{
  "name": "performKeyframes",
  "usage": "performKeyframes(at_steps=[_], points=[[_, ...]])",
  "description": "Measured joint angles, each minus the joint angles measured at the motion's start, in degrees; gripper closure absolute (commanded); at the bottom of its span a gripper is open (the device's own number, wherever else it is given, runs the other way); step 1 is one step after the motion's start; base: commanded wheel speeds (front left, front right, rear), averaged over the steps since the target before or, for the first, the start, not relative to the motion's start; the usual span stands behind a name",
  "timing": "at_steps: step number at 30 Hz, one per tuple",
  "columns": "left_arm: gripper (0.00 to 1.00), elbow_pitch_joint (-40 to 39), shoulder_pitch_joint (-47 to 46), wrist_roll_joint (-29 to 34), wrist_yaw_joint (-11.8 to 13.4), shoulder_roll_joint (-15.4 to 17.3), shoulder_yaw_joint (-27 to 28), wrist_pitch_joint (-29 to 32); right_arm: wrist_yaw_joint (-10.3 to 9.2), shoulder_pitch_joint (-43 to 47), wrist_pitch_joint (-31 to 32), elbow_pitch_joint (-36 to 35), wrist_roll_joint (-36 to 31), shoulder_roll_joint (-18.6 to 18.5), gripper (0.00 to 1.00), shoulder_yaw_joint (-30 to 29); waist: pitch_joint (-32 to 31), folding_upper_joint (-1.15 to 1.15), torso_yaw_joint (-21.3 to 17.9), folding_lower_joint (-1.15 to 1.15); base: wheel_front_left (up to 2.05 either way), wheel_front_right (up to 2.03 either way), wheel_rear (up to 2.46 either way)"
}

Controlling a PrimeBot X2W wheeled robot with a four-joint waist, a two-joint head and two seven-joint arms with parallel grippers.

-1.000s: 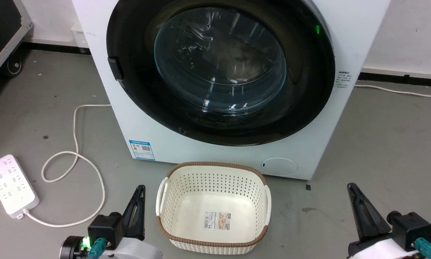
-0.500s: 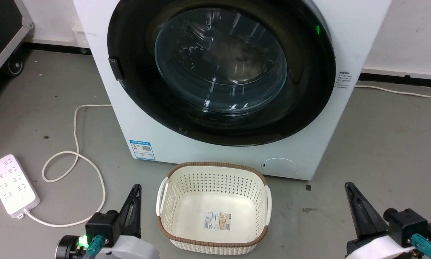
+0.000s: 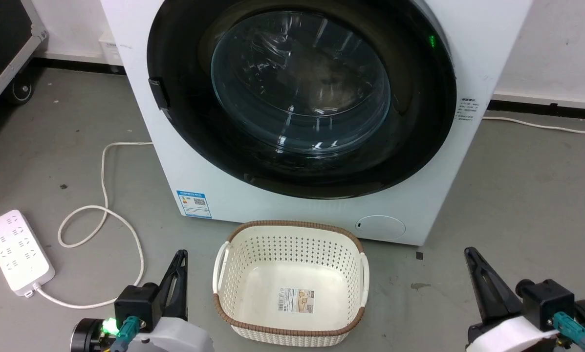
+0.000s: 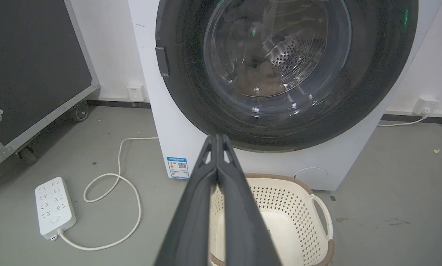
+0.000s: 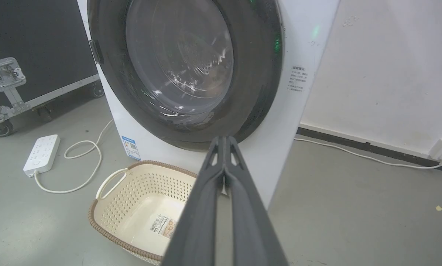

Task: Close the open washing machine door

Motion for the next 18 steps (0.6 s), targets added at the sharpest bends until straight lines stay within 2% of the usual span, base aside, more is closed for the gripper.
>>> performKeyframes(at_steps=[18], points=[[1.0,-0.93,-0.2,1.15,0.48,0.0,1.2,2.15,0.0,-0.88,2.14,0.01,-0.35,0.12,1.0,0.52,-0.09,0.0,0.16,0.0,0.0,0.0,0.0]])
